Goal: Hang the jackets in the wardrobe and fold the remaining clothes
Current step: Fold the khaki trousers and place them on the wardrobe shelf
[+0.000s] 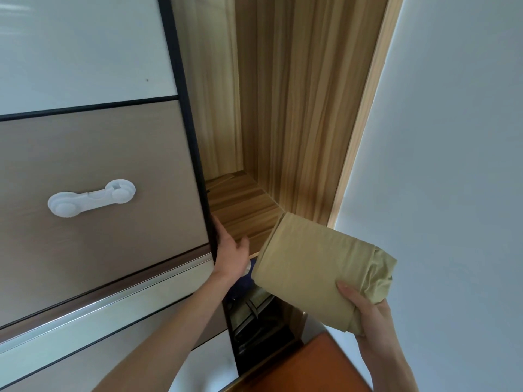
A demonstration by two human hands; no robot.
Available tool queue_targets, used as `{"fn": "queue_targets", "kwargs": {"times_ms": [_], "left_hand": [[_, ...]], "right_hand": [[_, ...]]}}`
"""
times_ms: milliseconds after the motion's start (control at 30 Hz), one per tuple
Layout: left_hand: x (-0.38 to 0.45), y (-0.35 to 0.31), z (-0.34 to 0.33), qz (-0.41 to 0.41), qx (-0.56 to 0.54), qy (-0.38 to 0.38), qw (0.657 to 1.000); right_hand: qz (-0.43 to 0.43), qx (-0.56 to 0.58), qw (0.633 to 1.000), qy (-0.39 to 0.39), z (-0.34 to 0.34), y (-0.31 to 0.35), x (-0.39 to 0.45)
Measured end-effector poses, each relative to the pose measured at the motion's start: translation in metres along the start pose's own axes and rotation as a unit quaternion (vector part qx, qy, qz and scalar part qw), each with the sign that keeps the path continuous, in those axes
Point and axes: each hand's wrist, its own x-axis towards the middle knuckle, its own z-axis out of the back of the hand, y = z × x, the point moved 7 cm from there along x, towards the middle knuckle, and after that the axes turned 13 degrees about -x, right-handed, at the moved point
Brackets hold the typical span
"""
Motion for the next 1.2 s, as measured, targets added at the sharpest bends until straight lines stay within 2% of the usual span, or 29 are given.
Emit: {"fn": "queue_targets", "kwargs": {"times_ms": [133,200,267,300,367,400,467,500,533,567,633,867,1200], "left_hand": [[0.001,0.012,0.017,-0.010,0.080,-0.004,0.997],[0.002,0.019,0.027,-0.004,0.161,0.014,0.987],[0.000,0.024,0.034,-0.011,0.294,0.041,0.955],[-0.001,0.024,0.036,-0.023,0.370,0.055,0.927],[-0.006,0.022,0.039,-0.064,0.522,0.080,0.847],[-0.010,0.022,0.040,-0.091,0.600,0.091,0.790],[-0.015,0.023,0.047,-0.138,0.752,0.114,0.635],[-0.018,0.025,0.052,-0.148,0.812,0.129,0.549],[-0.020,0.028,0.057,-0.153,0.852,0.143,0.479],[-0.024,0.031,0.062,-0.152,0.877,0.155,0.429],[-0.031,0.034,0.068,-0.154,0.898,0.168,0.377],[-0.034,0.038,0.088,-0.137,0.908,0.171,0.357],[-0.051,0.047,0.146,-0.157,0.904,0.167,0.361]], "right_hand": [[-0.011,0.005,1.000,0.003,-0.003,-0.004,-0.001],[-0.016,0.003,1.000,0.007,-0.006,-0.005,-0.001],[-0.021,0.006,1.000,0.011,-0.011,-0.006,0.000],[-0.022,0.007,1.000,0.009,-0.013,-0.009,0.001],[-0.030,0.009,0.999,0.009,-0.019,-0.014,0.004],[-0.035,0.013,0.999,0.011,-0.024,-0.016,0.005],[-0.043,0.015,0.999,0.017,-0.035,-0.018,0.006],[-0.047,0.015,0.999,0.020,-0.040,-0.019,0.007],[-0.049,0.014,0.998,0.025,-0.046,-0.020,0.007],[-0.049,0.013,0.998,0.029,-0.051,-0.020,0.007],[-0.045,0.010,0.998,0.034,-0.062,-0.018,0.005],[-0.028,0.027,0.999,0.038,-0.093,-0.009,-0.005],[-0.021,0.026,0.998,0.053,-0.137,-0.017,-0.022]]}}
